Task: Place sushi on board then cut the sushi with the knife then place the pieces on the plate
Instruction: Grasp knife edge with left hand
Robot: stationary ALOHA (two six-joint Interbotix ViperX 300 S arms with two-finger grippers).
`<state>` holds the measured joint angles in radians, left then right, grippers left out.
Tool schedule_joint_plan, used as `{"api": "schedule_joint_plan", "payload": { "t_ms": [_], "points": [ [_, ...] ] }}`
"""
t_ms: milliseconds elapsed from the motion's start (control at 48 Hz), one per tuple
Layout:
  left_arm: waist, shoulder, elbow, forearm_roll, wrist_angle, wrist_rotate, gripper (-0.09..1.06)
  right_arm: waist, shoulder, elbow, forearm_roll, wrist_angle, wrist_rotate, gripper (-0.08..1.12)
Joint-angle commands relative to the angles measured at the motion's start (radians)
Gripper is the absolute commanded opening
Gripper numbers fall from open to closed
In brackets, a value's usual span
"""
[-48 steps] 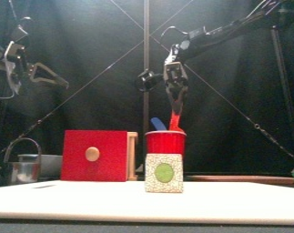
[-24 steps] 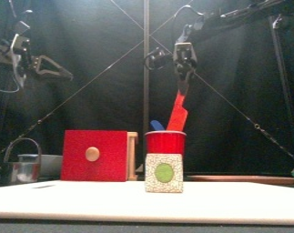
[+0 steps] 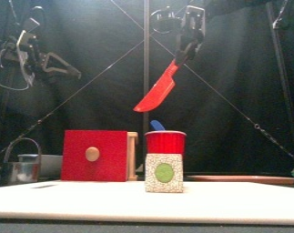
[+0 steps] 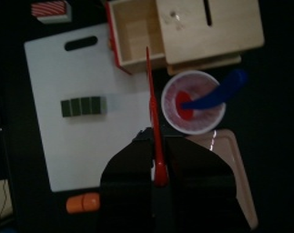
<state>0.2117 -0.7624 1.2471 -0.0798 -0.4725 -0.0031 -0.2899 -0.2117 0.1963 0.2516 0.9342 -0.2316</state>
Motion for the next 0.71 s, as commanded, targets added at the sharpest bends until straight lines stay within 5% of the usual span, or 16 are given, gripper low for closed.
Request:
{"api": "schedule_joint_plan", "payload": {
  "t_ms": [21,188,312,708],
  "points": [
    [-0.029,0.006,-0.037,0.012,-0.009,0.0,0.38,0.048,-0.069,0.109,0.014,-0.198,-0.002,0.33],
    [-0.043,0.029,-0.04,0.011,-0.011,-0.003,0.47,0.095,-0.143,0.272,0.055,-0.488,-0.008,0.33],
    [-0.091,0.084,-0.071,0.017,-0.023,0.0,0.56,0.137,-0.192,0.4,0.057,-0.687,-0.006,0.33],
    [-0.183,0.253,-0.155,0.032,-0.028,0.0,0.93,0.206,-0.225,0.535,0.049,-0.845,-0.008,0.33]
  ]
}}
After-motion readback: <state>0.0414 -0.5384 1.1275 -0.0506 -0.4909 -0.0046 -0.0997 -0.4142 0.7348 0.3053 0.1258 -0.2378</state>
